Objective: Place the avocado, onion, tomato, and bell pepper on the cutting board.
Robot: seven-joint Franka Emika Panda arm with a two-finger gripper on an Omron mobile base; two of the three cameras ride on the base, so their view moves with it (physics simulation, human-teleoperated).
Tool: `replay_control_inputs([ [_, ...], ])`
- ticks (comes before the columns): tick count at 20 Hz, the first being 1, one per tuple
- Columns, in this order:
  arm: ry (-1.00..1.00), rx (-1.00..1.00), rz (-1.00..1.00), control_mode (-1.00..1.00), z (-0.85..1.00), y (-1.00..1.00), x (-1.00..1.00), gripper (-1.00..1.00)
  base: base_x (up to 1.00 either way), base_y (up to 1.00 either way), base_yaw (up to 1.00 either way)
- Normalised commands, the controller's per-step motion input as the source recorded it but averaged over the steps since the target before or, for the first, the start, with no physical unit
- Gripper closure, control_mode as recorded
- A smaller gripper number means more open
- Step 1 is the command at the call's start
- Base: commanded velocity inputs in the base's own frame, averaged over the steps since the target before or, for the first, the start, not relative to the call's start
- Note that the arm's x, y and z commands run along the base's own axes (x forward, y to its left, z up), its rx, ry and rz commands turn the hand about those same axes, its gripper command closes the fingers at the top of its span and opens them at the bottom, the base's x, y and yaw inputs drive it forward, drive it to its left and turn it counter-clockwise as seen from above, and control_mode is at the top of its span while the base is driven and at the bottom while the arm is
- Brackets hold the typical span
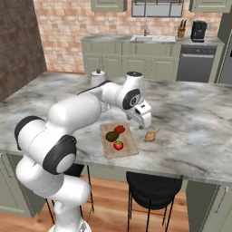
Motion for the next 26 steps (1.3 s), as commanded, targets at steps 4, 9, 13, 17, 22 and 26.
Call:
replay_control_inputs([
  [4, 0.0, 0.0, -0.22, -1.0, -0.22, -0.04, 0.04, -1.0, 0.0, 0.0, 0.0],
  [9, 0.0, 0.0, -0.19, -1.0, -0.2, -0.09, 0.14, -1.0, 0.0, 0.0, 0.0],
  [13, 0.0, 0.0, -0.15, -1.0, -0.14, -0.12, 0.21, -1.0, 0.0, 0.0, 0.0],
  [17, 0.0, 0.0, -0.08, -1.0, -0.09, -0.15, 0.23, -1.0, 0.0, 0.0, 0.0],
  [22, 0.0, 0.0, -0.04, -1.0, -0.05, -0.2, 0.21, -1.0, 0.0, 0.0, 0.0],
  [26, 0.04, 0.0, -0.01, -1.0, -0.06, -0.22, 0.24, -1.0, 0.0, 0.0, 0.0],
])
